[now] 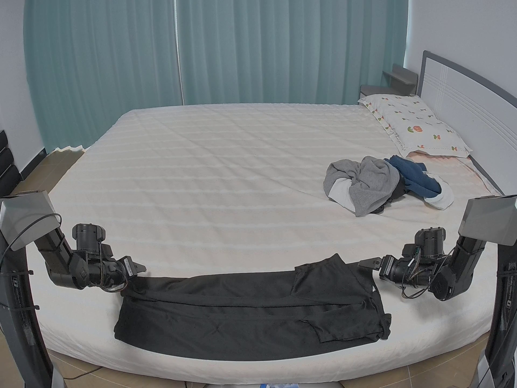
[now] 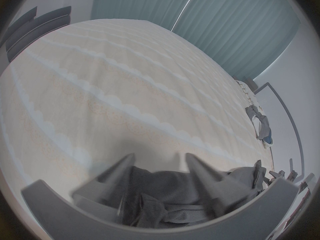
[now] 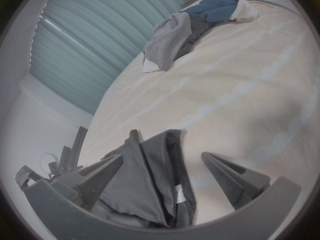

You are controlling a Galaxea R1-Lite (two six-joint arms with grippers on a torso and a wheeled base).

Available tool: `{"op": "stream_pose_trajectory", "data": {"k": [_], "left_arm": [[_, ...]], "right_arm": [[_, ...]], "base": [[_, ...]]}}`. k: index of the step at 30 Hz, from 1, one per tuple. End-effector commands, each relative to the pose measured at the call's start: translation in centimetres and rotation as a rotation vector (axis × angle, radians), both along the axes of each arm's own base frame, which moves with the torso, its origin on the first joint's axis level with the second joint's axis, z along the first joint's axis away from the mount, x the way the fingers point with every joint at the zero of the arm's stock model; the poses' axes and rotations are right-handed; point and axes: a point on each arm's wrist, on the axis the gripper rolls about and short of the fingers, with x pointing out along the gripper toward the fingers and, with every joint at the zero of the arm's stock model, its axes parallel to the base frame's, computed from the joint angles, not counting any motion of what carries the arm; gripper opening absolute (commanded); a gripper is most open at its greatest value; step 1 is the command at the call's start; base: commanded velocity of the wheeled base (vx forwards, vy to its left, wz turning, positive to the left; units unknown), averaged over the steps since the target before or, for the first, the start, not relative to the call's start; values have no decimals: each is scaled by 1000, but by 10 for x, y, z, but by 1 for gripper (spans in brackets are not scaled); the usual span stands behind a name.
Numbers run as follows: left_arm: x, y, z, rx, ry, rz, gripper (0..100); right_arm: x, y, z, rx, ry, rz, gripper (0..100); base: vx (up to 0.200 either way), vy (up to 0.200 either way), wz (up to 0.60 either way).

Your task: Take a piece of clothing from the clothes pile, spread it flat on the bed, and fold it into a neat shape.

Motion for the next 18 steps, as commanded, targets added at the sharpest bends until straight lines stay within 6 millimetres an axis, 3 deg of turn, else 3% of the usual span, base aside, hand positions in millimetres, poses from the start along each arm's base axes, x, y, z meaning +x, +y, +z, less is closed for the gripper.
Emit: {"op": "stream_pose_trajectory", "data": {"k": [1,7,18], "left_arm": [[0,0,-6,2,15,4,0],[3,2,-2,10,-5,13,0],[0,19,32,29,-100,65,0]], "right_arm": [[0,-1,-5,-1,13,-1,100],[7,0,-8,-1,4,-7,100],[19,6,-4,64,-15,-40,100]], "base": [[0,0,0],[0,0,0],[0,0,0]]}}
